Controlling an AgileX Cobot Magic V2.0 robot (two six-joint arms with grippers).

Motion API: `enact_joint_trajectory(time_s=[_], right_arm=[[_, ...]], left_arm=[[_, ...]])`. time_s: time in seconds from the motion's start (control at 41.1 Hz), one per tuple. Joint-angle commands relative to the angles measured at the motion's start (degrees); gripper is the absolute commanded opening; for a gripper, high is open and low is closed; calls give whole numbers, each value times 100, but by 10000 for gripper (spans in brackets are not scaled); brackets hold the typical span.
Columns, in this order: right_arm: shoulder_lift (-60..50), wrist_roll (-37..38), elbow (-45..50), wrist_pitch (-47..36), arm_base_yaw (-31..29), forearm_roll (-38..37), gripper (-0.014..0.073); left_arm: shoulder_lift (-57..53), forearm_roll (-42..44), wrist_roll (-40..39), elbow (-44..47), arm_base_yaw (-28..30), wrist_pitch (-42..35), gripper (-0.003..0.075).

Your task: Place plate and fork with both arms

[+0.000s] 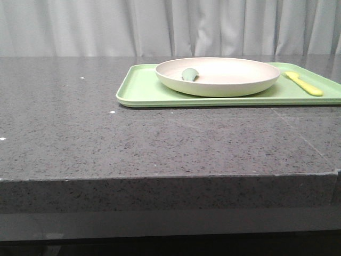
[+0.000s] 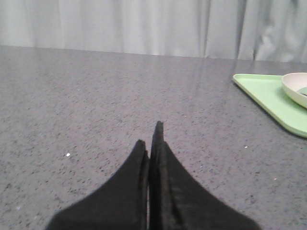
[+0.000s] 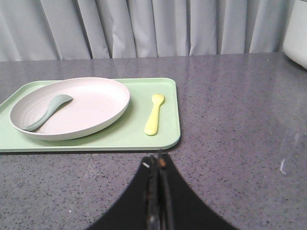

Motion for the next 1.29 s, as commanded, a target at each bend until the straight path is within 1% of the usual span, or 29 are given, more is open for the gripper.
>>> enact_joint_trajectory(time_s=[0.0, 0.146, 0.194, 1.264], right_arm=[[65, -41, -156, -467, -4, -54, -62], [65, -41, -156, -472, -4, -54, -62], [65, -41, -156, -472, -4, -54, -62], [65, -41, -156, -472, -4, -54, -62]], left_arm=[[-234, -63, 11, 121, 165, -487, -18], [-324, -63, 11, 393, 166, -525, -18], [-324, -63, 11, 393, 166, -407, -18], [-324, -63, 11, 393, 166, -418, -18]])
